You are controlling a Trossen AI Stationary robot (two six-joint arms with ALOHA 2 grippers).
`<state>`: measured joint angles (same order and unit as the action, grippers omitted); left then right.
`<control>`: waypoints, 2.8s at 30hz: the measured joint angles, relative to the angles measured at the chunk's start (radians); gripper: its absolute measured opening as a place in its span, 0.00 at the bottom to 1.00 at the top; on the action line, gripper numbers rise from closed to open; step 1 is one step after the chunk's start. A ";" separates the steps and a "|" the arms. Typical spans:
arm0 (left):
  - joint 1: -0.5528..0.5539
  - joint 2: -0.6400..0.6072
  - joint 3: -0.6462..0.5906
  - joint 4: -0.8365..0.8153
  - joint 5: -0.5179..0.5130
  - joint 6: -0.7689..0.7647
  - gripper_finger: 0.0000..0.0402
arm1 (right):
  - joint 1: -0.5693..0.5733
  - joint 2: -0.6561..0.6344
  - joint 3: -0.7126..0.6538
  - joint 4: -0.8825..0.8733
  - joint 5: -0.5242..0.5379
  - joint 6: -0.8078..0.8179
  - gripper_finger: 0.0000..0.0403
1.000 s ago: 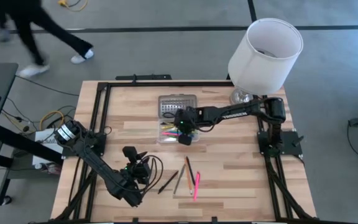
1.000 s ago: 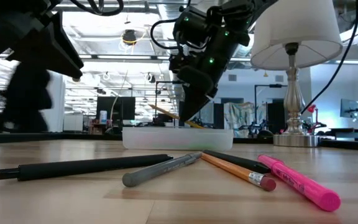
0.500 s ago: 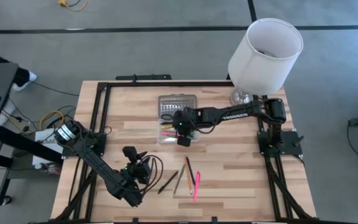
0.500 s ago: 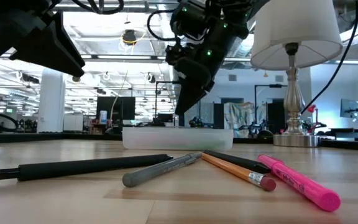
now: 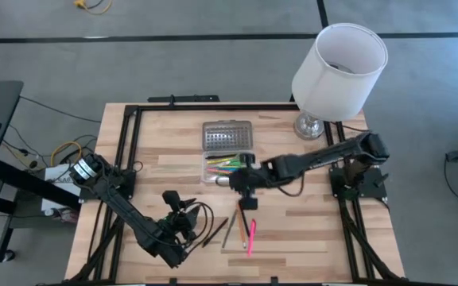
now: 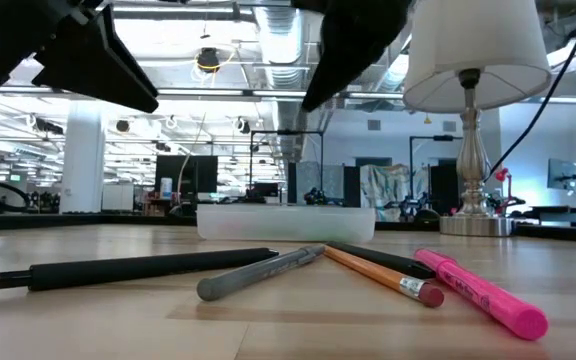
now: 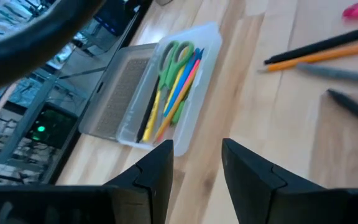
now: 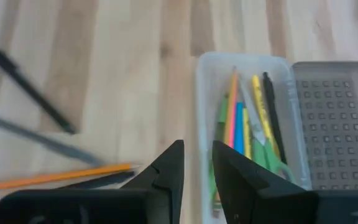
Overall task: Pick & place school supplies into a supply box
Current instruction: Put the left black pen into the black supply box
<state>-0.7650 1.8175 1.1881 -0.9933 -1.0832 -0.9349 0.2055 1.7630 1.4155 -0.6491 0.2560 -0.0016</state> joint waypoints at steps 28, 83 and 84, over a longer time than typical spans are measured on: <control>0.184 0.000 -0.001 0.452 0.387 0.449 0.33 | 0.461 -0.240 -0.469 0.162 0.571 0.262 0.19; 0.283 0.140 0.006 0.472 0.905 0.240 0.33 | 0.527 -0.525 -1.094 1.241 0.447 -0.148 0.19; 0.282 0.140 0.006 0.462 0.907 0.242 0.33 | 0.527 -0.525 -1.094 1.241 0.447 -0.147 0.19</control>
<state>-0.4825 1.9575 1.1940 -0.5312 -0.1763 -0.6926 0.7326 1.2381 0.3214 0.5919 0.7033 -0.1481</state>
